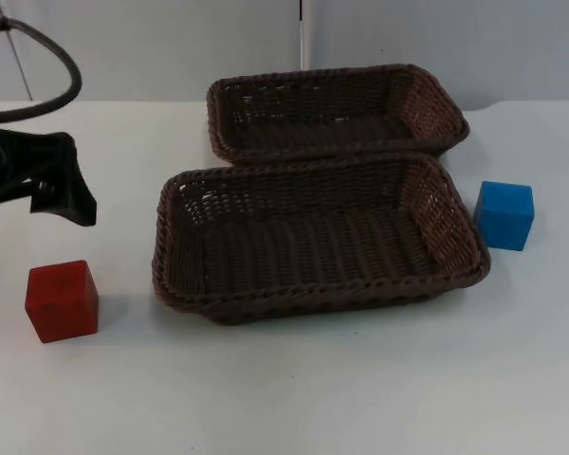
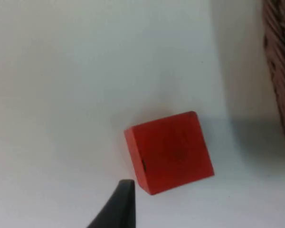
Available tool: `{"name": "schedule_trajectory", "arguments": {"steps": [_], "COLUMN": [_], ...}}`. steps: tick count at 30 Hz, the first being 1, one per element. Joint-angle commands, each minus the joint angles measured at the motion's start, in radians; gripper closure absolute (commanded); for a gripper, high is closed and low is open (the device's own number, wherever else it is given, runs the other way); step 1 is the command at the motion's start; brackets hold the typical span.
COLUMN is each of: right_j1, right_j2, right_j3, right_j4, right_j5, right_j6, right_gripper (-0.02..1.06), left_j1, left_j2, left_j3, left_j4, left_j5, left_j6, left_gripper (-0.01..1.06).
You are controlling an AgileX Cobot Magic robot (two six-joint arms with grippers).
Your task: Pick up one cube with the left hand and place it into the upper basket. Pick up one cube with the right hand and place it into the lower basket.
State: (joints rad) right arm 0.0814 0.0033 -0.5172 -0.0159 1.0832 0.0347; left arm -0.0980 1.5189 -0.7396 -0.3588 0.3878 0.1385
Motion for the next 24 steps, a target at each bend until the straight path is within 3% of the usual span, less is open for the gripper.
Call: {"name": "schedule_trajectory", "arguments": {"steps": [1, 9, 24], "right_j1": [-0.007, -0.007, -0.007], "right_j2": [-0.003, -0.003, -0.003], "right_j3": [0.001, 0.001, 0.001], "right_j4": [-0.001, -0.001, -0.001], "right_j5": [-0.006, -0.006, -0.006], "right_j6": [0.002, 0.002, 0.002], "right_gripper": [-0.01, -0.01, -0.01], "left_j1": [-0.006, -0.006, -0.006], "left_j2": [0.018, 0.124, 0.365], "left_j3": [-0.007, -0.011, -0.111], "left_j4": [0.018, 0.016, 0.034], "left_j5": [-0.032, -0.105, -0.140], "left_j6": [-0.030, -0.041, -0.041], "left_gripper": [0.00, 0.00, 0.00]}}
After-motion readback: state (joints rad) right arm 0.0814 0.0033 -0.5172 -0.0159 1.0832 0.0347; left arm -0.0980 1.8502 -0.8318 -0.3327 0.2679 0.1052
